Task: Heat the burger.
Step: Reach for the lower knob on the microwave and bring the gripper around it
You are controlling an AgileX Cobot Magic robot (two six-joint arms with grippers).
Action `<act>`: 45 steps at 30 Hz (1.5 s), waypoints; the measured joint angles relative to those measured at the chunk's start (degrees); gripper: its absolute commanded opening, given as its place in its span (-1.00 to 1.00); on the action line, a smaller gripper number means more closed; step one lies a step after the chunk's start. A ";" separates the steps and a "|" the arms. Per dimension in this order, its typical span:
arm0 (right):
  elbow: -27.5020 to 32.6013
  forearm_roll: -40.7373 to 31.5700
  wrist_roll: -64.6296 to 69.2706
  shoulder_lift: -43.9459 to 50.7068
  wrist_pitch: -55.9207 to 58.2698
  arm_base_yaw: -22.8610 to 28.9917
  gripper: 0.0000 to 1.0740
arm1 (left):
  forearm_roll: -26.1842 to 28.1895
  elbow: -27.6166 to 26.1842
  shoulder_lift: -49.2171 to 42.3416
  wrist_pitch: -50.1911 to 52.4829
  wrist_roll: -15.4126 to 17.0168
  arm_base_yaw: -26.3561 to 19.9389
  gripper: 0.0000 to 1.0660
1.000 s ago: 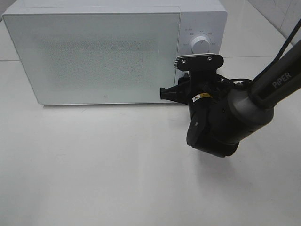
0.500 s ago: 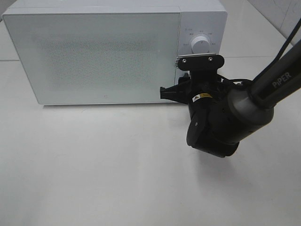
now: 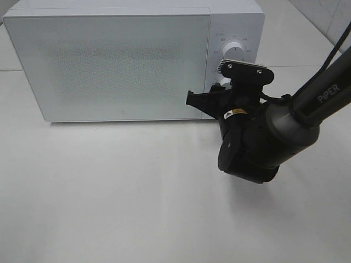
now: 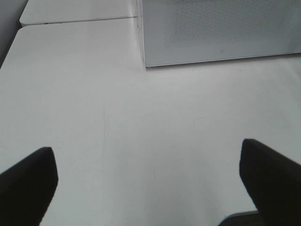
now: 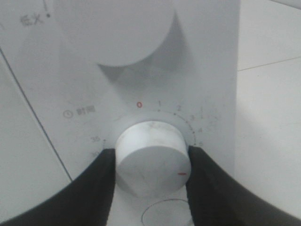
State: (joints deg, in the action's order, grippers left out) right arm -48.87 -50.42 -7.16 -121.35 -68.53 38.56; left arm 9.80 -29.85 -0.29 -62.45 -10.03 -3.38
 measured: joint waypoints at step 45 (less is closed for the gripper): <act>0.57 2.23 38.85 -0.06 -0.57 0.00 -0.84 | -0.06 0.00 0.00 0.00 0.00 0.00 0.83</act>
State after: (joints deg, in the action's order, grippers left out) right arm -48.30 -48.19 31.68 -121.41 -69.10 38.56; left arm 9.74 -29.85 -0.29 -62.45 -10.03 -3.38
